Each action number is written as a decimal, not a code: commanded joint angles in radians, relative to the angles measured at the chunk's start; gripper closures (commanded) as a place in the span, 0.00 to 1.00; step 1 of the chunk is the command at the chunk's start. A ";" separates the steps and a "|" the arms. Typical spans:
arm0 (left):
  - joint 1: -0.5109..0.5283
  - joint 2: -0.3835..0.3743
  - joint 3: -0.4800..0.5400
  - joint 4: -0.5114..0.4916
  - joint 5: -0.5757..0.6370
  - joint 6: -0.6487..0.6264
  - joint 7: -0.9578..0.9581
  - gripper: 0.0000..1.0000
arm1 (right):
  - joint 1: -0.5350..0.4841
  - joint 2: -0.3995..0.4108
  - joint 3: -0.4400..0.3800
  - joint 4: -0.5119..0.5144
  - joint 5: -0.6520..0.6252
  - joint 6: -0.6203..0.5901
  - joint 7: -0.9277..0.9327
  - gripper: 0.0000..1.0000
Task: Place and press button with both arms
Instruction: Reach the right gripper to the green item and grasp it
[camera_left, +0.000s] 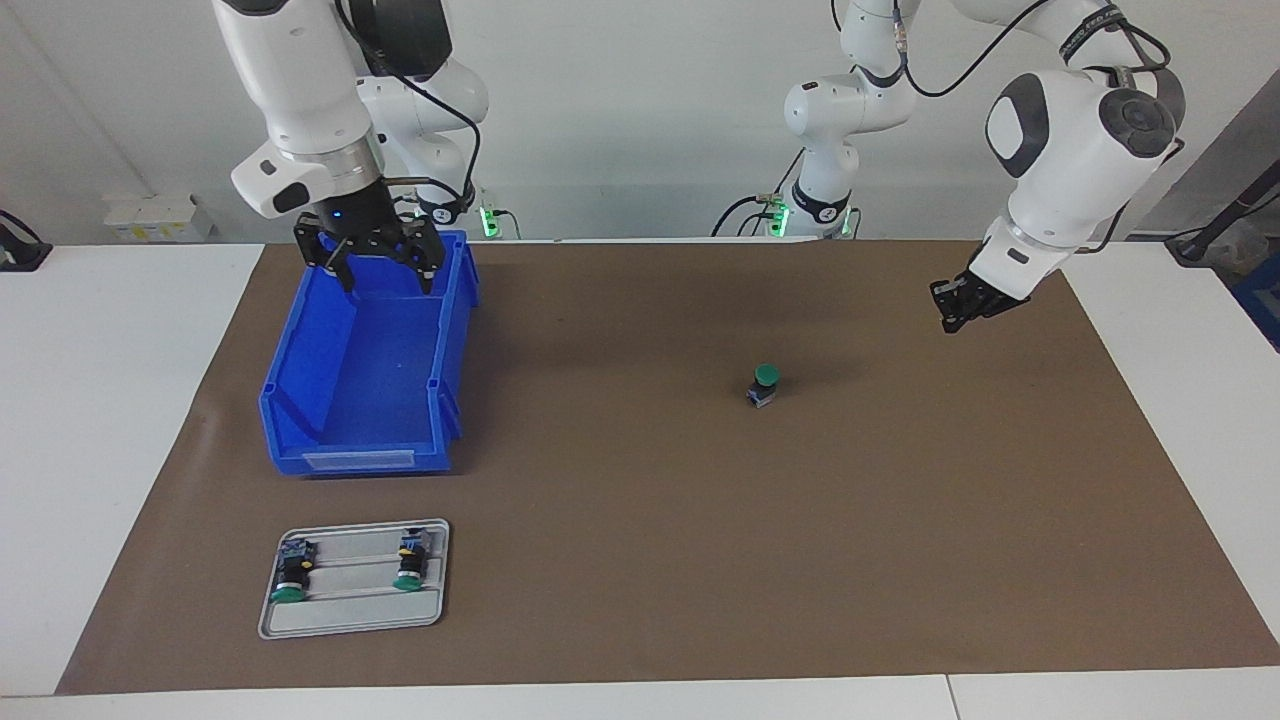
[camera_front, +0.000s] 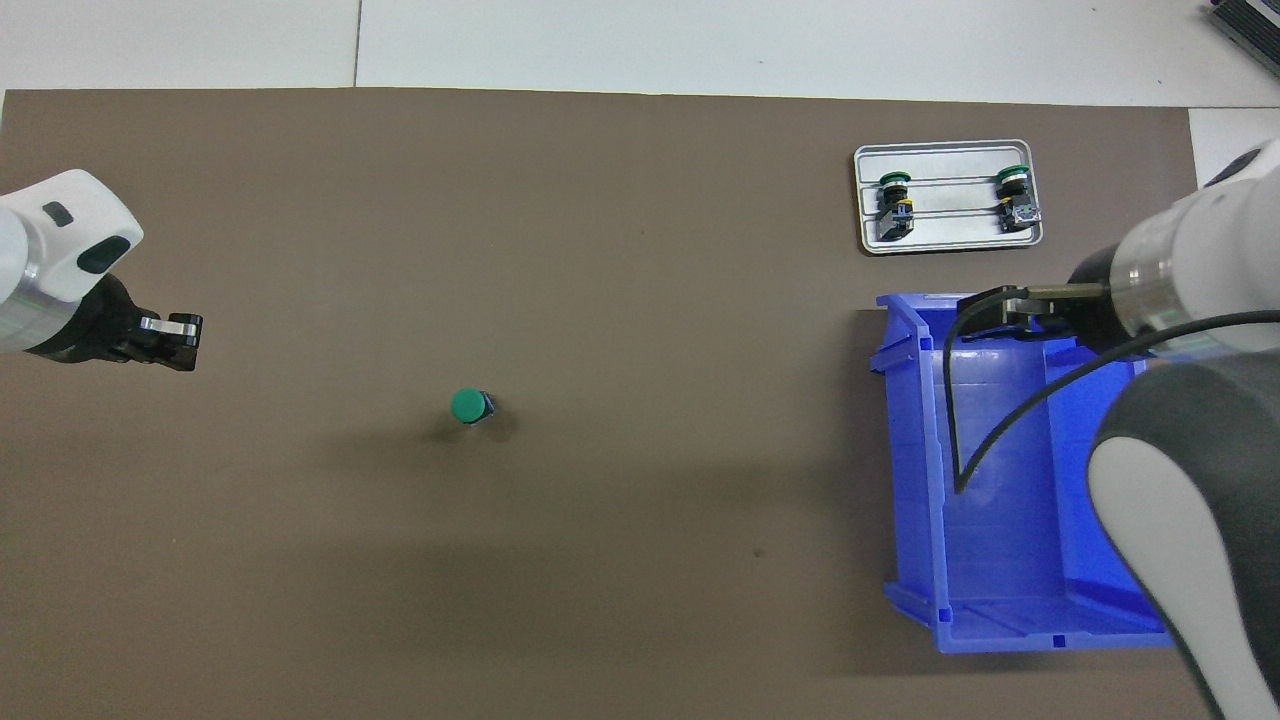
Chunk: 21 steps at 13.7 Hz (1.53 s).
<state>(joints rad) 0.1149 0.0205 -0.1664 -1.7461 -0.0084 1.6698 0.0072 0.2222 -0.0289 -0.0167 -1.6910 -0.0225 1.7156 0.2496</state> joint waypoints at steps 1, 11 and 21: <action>-0.003 0.003 -0.005 0.079 0.019 -0.064 0.004 0.47 | 0.075 -0.010 0.001 -0.047 0.007 0.062 0.096 0.01; -0.017 -0.001 -0.015 0.155 0.024 -0.114 -0.006 0.01 | 0.399 0.349 0.001 0.154 -0.007 0.245 0.626 0.07; -0.138 -0.037 0.126 0.036 0.027 0.044 0.004 0.02 | 0.583 0.808 -0.002 0.665 -0.016 0.173 0.957 0.09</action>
<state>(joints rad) 0.0027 0.0271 -0.0771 -1.6393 0.0018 1.6609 0.0048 0.7969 0.6623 -0.0106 -1.1757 -0.0262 1.9204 1.1669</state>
